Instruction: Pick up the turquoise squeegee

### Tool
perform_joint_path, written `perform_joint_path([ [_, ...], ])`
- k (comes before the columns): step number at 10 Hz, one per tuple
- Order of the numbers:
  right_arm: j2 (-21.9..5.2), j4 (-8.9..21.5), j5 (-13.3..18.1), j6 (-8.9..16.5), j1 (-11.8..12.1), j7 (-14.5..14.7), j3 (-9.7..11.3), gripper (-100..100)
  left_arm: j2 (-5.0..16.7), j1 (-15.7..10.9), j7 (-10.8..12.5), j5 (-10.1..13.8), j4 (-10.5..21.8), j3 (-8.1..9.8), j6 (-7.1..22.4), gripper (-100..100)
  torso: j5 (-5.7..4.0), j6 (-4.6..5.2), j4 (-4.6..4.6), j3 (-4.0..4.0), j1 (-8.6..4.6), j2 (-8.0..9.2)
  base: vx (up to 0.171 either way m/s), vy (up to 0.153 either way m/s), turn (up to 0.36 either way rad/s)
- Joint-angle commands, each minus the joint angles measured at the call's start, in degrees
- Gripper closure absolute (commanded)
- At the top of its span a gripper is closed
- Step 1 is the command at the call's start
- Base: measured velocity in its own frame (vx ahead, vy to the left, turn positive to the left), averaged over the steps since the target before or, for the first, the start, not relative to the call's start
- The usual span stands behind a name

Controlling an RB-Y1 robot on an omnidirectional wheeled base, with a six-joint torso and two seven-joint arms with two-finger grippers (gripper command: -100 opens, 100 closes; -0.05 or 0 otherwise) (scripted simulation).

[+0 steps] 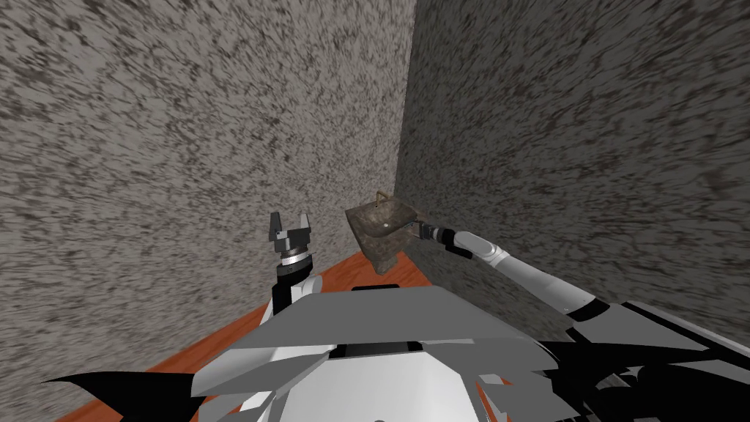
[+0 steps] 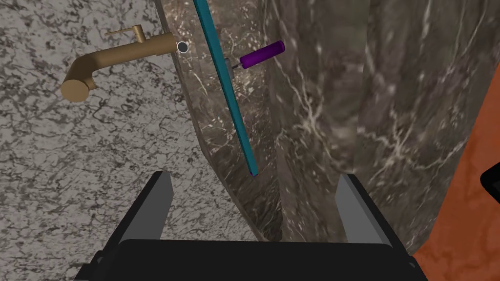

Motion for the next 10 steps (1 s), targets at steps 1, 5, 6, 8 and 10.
perform_joint_path([
  [1,-0.45,1.52,2.2,-0.59,-1.54,1.42,0.46,-100,0.0,0.0,0.0,0.0,0.0,0.0,0.0,0,0.0,0.0,0.0,0.0,0.0,0.0,0.056,0.083,-0.052],
  [5,-1.22,4.46,6.31,-1.52,-4.24,4.12,1.32,-100,0.0,0.0,0.0,0.0,0.0,0.0,0.0,0,-0.02,0.0,0.0,0.01,-0.1,0.02,0.052,0.055,-0.034],
  [6,-1.56,5.3,7.62,-1.77,-5.03,4.94,1.6,-100,0.0,0.0,0.0,0.0,0.0,0.0,0.0,0,-0.03,0.01,0.01,0.03,-0.12,0.06,0.046,0.049,-0.038],
  [8,-1.57,5.4,7.58,-1.85,-5.01,5.27,1.53,-100,0.0,0.0,0.0,0.0,0.0,0.0,0.0,0,-0.03,0.0,0.01,0.03,-0.14,0.06,0.032,0.029,-0.021],
  [10,-1.5,6.54,7.64,-0.83,-4.76,5.13,1.57,-100,0.01,-0.01,0.0,0.0,0.0,0.0,0.0,0,-0.06,0.01,0.04,0.11,-0.27,0.19,-0.006,0.002,0.113],
])
